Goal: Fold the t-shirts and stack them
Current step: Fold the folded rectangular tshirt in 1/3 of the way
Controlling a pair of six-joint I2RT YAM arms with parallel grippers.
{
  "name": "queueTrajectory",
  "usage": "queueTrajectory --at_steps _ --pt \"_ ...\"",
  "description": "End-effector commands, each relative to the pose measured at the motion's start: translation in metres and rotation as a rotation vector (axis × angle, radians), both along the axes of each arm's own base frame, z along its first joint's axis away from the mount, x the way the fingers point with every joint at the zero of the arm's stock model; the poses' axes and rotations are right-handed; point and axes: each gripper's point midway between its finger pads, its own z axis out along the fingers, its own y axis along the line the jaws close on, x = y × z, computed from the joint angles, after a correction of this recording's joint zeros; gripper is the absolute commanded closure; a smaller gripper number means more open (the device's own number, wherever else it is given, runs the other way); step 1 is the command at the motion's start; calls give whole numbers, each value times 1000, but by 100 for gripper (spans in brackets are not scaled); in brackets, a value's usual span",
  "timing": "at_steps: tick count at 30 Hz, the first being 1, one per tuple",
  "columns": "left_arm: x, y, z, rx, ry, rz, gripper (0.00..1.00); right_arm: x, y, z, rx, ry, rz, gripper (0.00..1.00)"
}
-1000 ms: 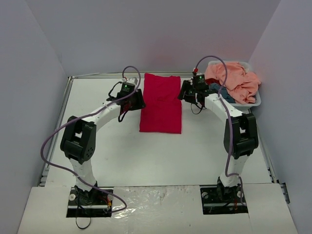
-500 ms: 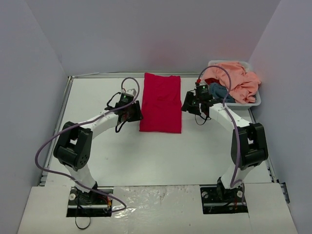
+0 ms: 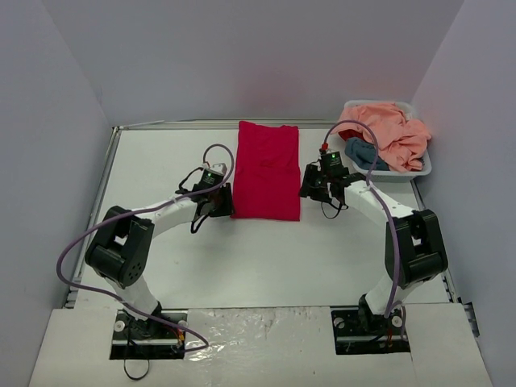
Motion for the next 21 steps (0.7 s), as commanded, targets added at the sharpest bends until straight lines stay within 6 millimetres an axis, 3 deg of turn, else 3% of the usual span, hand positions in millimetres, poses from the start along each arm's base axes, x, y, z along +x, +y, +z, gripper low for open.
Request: queueTrajectory --at_steps 1,10,21 --pt "8 -1 11 0 -44 15 69 -3 -4 0 -25 -10 -6 52" --pt "11 -6 -7 4 -10 6 69 -1 -2 -12 -32 12 -2 52" --pt "9 -12 -13 -12 1 -9 70 0 1 -19 -21 26 9 53"
